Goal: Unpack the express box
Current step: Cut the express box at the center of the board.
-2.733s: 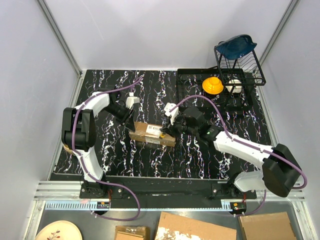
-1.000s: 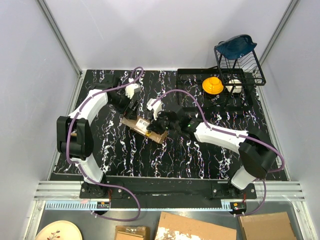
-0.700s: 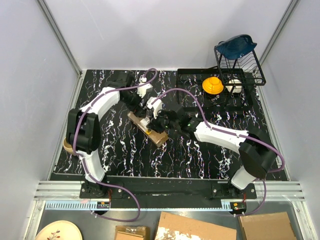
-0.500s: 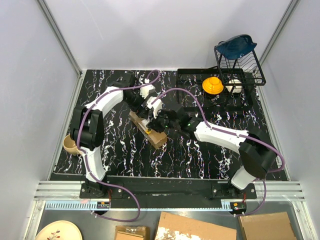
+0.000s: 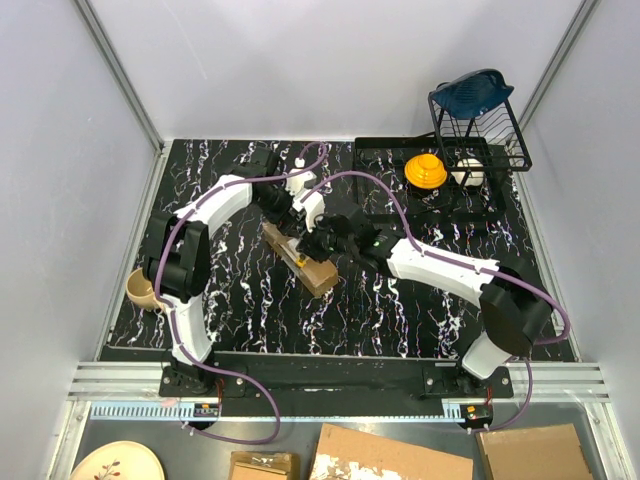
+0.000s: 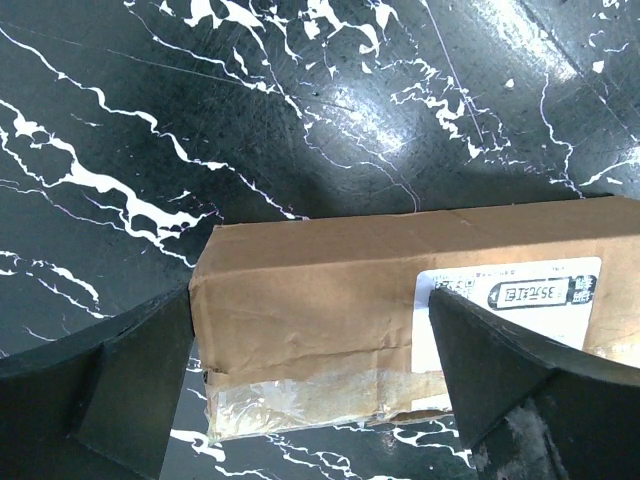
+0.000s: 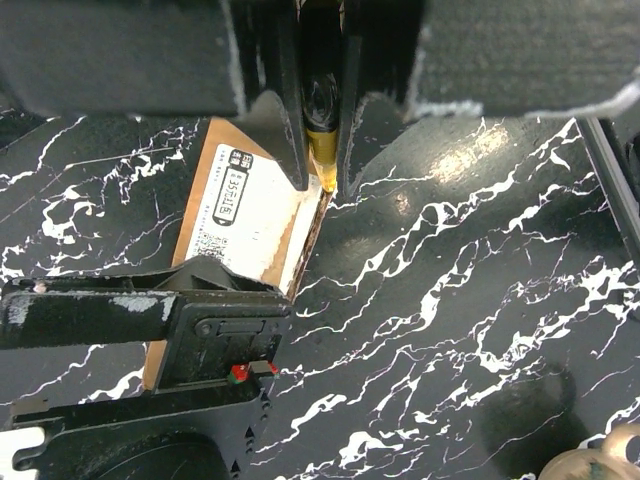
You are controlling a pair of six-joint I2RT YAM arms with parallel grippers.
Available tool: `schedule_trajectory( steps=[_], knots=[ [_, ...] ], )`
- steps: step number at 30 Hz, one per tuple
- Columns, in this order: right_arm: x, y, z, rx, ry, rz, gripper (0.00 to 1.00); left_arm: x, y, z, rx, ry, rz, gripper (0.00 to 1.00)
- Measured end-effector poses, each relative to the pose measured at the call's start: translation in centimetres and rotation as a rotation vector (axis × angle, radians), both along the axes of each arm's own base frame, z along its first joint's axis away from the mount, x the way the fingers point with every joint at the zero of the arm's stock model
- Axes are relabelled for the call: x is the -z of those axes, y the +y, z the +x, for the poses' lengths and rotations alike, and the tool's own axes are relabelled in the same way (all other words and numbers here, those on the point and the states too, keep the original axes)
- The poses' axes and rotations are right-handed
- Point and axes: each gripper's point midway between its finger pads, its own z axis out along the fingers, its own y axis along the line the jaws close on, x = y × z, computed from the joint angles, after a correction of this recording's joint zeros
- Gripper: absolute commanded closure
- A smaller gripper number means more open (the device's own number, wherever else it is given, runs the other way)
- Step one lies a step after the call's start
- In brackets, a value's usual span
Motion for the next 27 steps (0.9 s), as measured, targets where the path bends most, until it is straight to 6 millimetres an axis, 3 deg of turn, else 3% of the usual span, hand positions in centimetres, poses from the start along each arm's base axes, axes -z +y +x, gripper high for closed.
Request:
schedule_trajectory(
  steps=[15,27],
  knots=[
    [-0.1,-1.3,-0.9,0.03,-0.004,-0.064,1.0,-0.2,-1.0,-0.5,-0.005,-0.01,-0.019,0.01],
    [0.1,-1.0,-1.4,0.011,0.013,-0.051,1.0,-1.5,1.9,-3.0,-0.02,0.006,0.029,0.01]
  ],
)
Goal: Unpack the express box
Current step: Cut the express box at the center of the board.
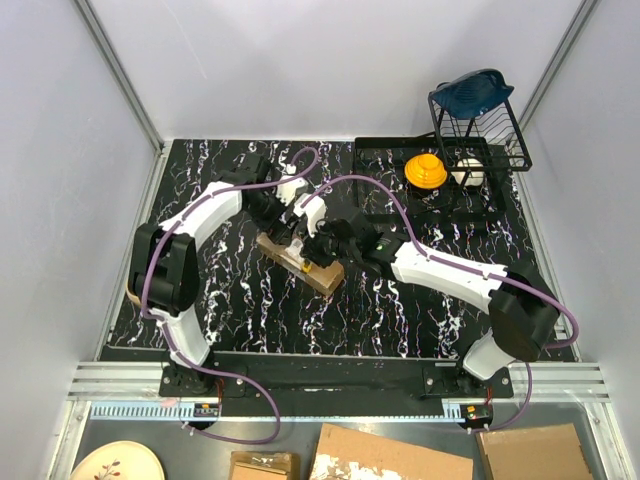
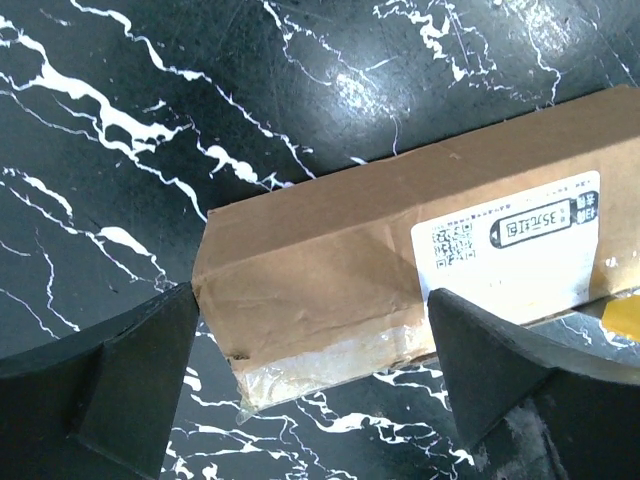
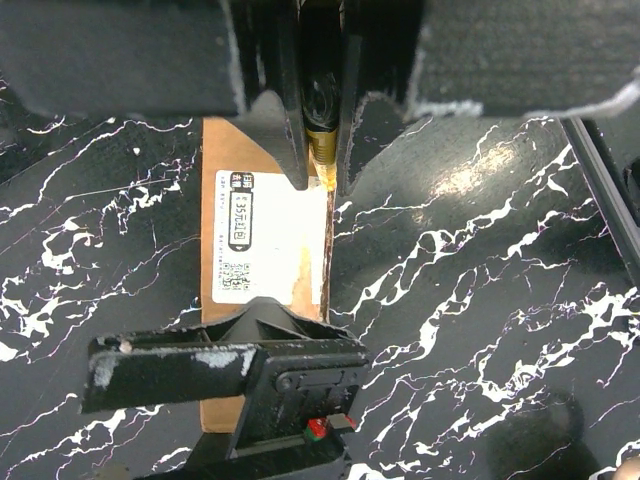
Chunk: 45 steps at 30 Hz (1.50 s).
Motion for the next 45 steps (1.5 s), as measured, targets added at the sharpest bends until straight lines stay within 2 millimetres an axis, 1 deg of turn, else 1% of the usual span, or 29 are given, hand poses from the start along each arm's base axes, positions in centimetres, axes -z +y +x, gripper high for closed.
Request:
schedule_trajectory(
  steps=[4,7,10,14,18,19,20,23,25,26,27,29,30,34,36,39,40,43,45],
  knots=[
    [0.1,0.1,0.0,-0.005,0.003,0.003,1.0,-0.4,0.8,-0.3,-0.019,0.019,-0.019,0.01],
    [0.1,0.2,0.3,-0.004,-0.001,0.009,1.0,-1.3,1.6,-0.6,-0.038,0.03,-0.049,0.01],
    [0.0,0.2,0.7,-0.004,0.001,0.02,1.0,-2.2,1.9,-1.0,-0.048,0.037,-0.079,0.01],
    [0.1,0.3,1.3,-0.011,0.016,0.039,1.0,-3.2,1.6,-1.4,-0.039,0.038,-0.115,0.01],
    [0.1,0.5,1.7,-0.015,0.028,0.054,1.0,-3.9,0.7,-2.1,-0.008,0.049,-0.161,0.03],
    [0.1,0.6,1.8,-0.015,0.029,0.056,1.0,-3.8,0.4,-2.3,0.003,0.051,-0.17,0.05],
    [0.1,0.7,1.8,-0.017,0.029,0.058,1.0,-3.7,0.3,-2.4,0.008,0.056,-0.172,0.09],
    [0.1,0.9,1.9,-0.024,0.031,0.065,1.0,-2.6,0.0,-2.9,0.021,0.088,-0.169,0.17],
    [0.2,1.0,1.9,-0.029,0.034,0.069,1.0,-1.4,-0.2,-2.7,0.022,0.108,-0.159,0.24],
    [0.1,1.1,1.9,-0.031,0.033,0.07,1.0,-0.7,-0.2,-2.4,0.022,0.108,-0.147,0.3],
    [0.1,1.1,1.9,-0.03,0.031,0.071,1.0,-0.4,-0.4,-2.0,0.02,0.102,-0.147,0.33],
    [0.0,1.1,2.1,-0.028,0.029,0.076,1.0,-0.3,-0.4,-1.4,0.011,0.08,-0.136,0.41],
    [0.0,1.1,2.1,-0.029,0.027,0.078,1.0,-0.2,-0.4,-1.1,0.004,0.068,-0.125,0.47],
    [0.0,1.2,2.1,-0.03,0.024,0.082,1.0,0.2,-0.3,-0.2,-0.013,0.028,-0.083,0.56],
    [0.0,1.2,2.2,-0.03,0.021,0.087,1.0,0.4,-0.3,0.3,-0.017,0.002,-0.052,0.64],
    [0.0,1.3,2.2,-0.029,0.019,0.091,1.0,0.7,-0.4,0.7,-0.019,-0.028,-0.012,0.71],
    [0.0,1.3,2.2,-0.029,0.018,0.092,1.0,0.8,-0.5,0.9,-0.019,-0.037,-0.003,0.76],
    [0.0,1.2,2.1,-0.027,0.014,0.095,1.0,1.0,-0.6,1.3,-0.022,-0.06,0.022,0.84],
    [0.0,1.0,1.8,-0.024,0.004,0.099,1.0,1.0,-0.6,1.4,-0.024,-0.069,0.033,0.85]
  ],
)
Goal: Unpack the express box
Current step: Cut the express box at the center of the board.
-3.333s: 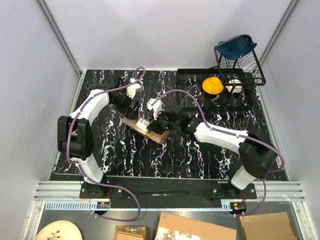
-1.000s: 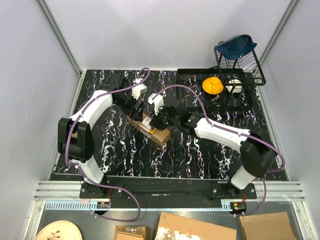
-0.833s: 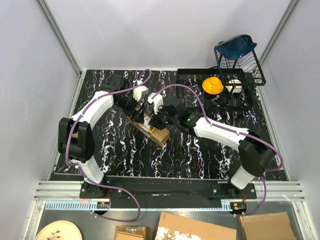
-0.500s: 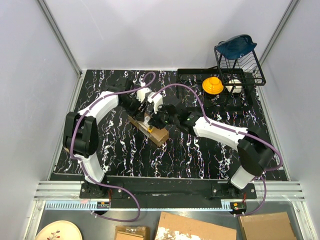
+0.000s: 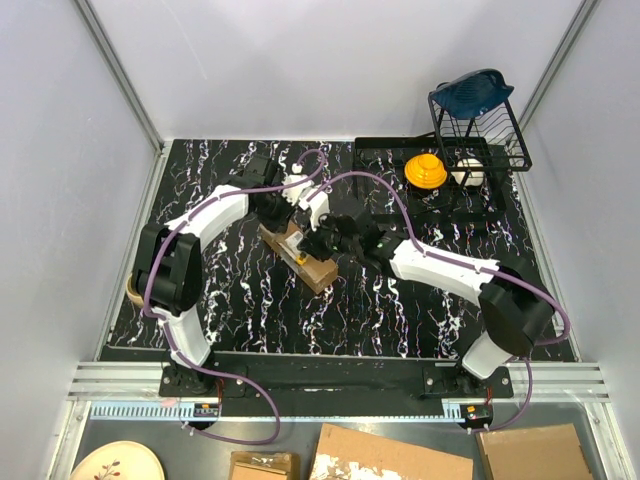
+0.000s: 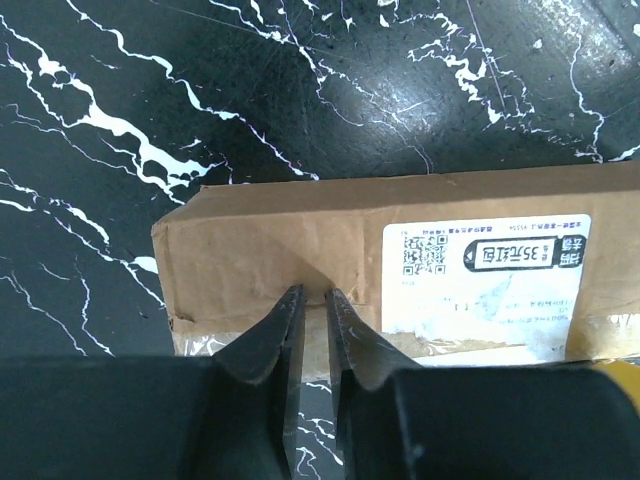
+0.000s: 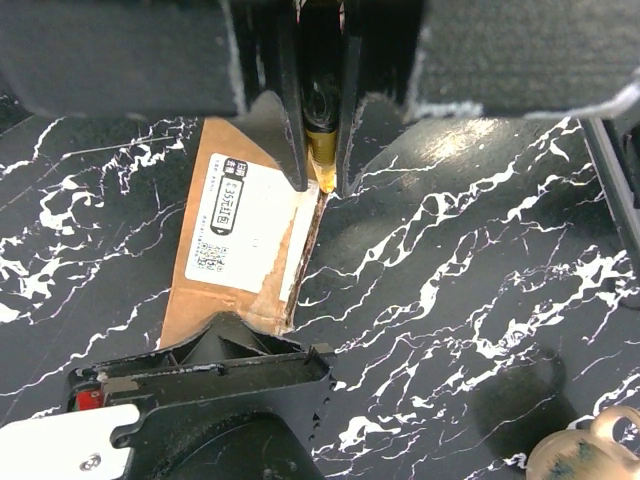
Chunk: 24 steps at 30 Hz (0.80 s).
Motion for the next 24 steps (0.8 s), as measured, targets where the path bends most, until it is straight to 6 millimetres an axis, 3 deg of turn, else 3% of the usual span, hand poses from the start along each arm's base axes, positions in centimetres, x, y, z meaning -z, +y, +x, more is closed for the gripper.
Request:
schedule_trajectory(
  steps=[13,24],
  knots=[
    [-0.2,-1.1,-1.5,0.086,-0.097,-0.049,1.0,0.2,-0.8,0.1,0.013,-0.021,0.02,0.89],
    [-0.1,-1.8,-1.8,0.092,-0.106,-0.056,1.0,0.3,-1.7,-0.1,0.057,-0.032,0.001,0.84]
  ],
)
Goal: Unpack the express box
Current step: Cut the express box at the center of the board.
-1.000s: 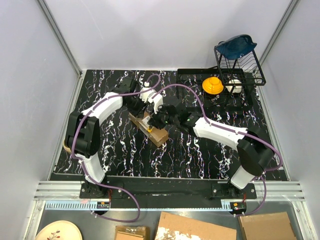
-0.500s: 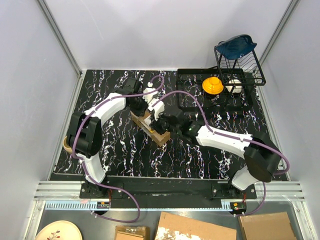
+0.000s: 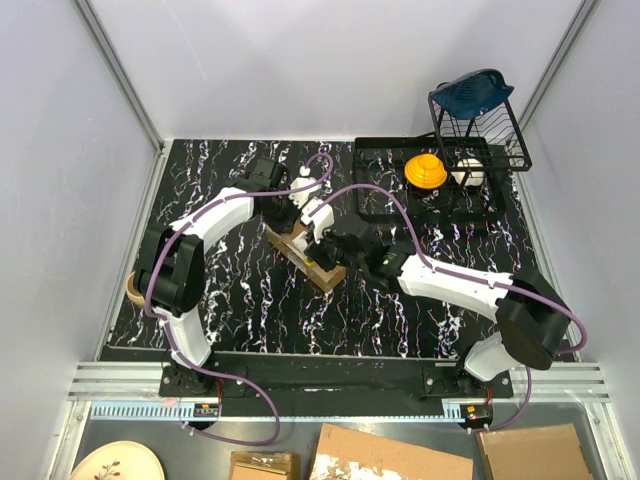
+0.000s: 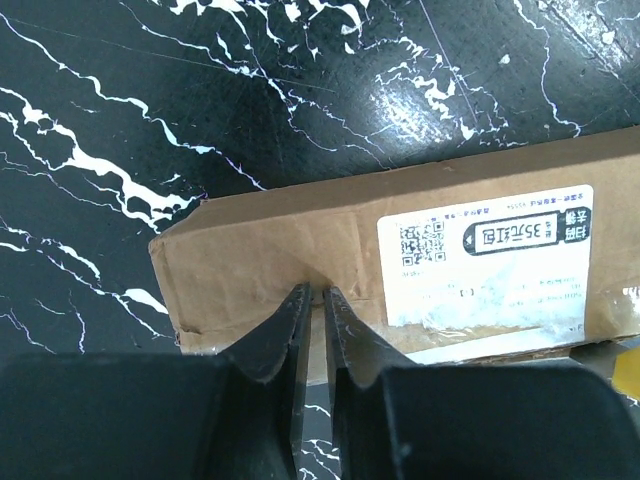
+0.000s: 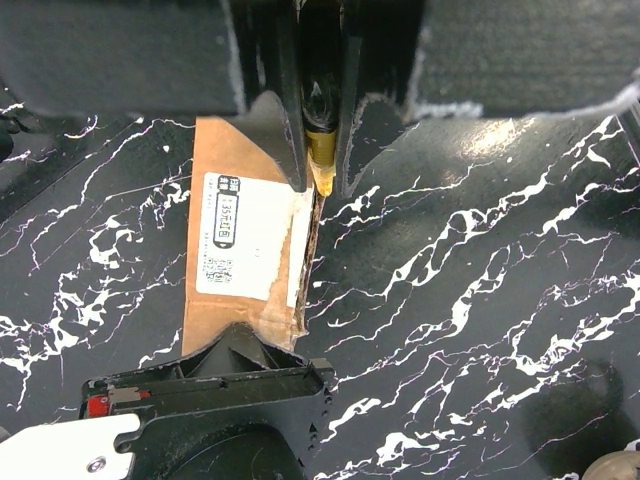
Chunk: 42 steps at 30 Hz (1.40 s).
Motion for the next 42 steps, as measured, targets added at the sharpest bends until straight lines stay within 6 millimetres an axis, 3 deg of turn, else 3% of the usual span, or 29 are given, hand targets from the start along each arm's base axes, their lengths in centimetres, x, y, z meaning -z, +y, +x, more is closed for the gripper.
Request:
schedule_trajectory(
  steps=[8,17,27,30,31,33,35,38,42],
  knots=[
    [0.0,-0.5,-0.4,-0.005,-0.011,0.01,1.0,0.3,-0.1,-0.1,0.031,-0.013,0.001,0.88],
    [-0.2,-2.9,-1.2,0.011,-0.001,-0.003,1.0,0.2,-1.6,-0.7,0.081,-0.003,-0.049,0.89],
    [-0.1,-3.2,-1.1,0.007,0.025,0.016,1.0,0.1,-1.5,-0.6,0.085,0.02,-0.084,0.87],
    [-0.3,-3.5,-1.1,0.007,0.035,0.028,1.0,0.0,-1.4,-0.6,0.086,0.026,-0.09,0.77],
    [-0.3,-3.6,-1.1,0.008,0.04,0.031,1.0,-0.1,-1.4,-0.7,0.088,0.03,-0.095,0.66],
    [-0.3,-3.6,-1.1,0.003,0.048,0.036,1.0,-0.3,-1.4,-1.0,0.096,0.045,-0.111,0.55],
    [-0.2,-3.5,-1.0,-0.002,0.056,0.038,1.0,-0.7,-1.2,-1.5,0.108,0.067,-0.134,0.37],
    [0.0,-3.0,-1.2,-0.018,0.08,0.05,1.0,-1.5,0.1,-2.3,0.11,0.11,-0.167,0.14],
    [0.4,-2.3,-1.5,-0.033,0.117,0.066,1.0,-2.8,1.8,-3.6,0.109,0.161,-0.215,0.11]
  ],
)
